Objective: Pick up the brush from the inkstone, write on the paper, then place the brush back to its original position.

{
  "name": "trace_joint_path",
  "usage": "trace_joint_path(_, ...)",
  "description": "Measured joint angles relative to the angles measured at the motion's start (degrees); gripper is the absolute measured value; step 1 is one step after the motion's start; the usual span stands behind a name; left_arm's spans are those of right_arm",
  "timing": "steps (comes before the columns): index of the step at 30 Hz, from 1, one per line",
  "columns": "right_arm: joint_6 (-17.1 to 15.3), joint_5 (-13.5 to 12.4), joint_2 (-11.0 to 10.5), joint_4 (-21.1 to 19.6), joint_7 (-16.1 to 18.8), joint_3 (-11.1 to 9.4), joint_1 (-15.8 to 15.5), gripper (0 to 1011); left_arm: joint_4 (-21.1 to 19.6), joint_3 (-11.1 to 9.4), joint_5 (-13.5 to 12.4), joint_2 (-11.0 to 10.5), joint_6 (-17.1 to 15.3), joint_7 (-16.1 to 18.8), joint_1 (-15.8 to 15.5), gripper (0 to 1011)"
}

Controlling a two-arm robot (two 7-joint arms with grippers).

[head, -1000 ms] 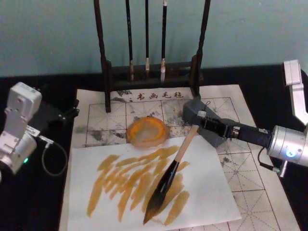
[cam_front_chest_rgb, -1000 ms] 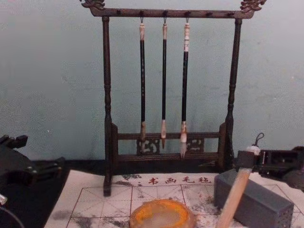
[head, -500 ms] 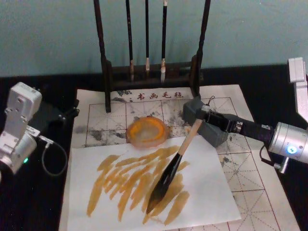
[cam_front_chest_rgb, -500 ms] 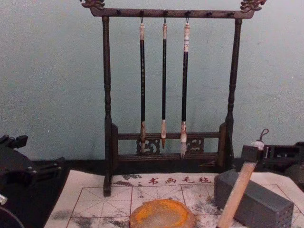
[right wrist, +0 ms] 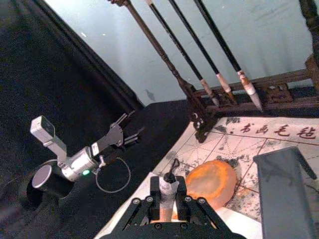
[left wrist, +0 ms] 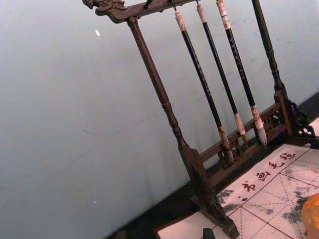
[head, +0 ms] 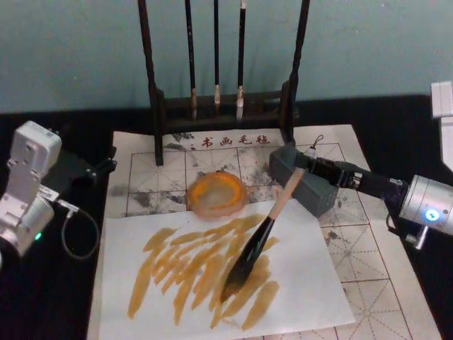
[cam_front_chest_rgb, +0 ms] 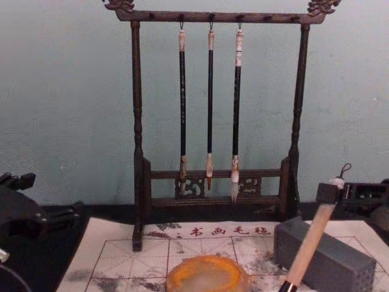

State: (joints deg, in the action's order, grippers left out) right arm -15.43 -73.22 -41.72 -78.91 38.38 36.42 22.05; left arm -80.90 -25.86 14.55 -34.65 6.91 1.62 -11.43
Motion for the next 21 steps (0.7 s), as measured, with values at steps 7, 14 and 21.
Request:
trace_joint_path(7,0.29,0.12,0.23,0.61,-0.65,-0.74,-0.07,200,0.0,0.0,0.0,0.0,0.0,0.0,0.0,1001)
trace_joint_path(14,0.64,0.18,0.36,0.99,-1.52,-1.57,-0.34,200,0.0,0.0,0.0,0.0,0.0,0.0,0.0,1001)
trace_joint_path(21,0.96,0.2,0.42,1.22,-2.28,-2.58,-0.63,200,0.0,0.0,0.0,0.0,0.0,0.0,0.0,1001)
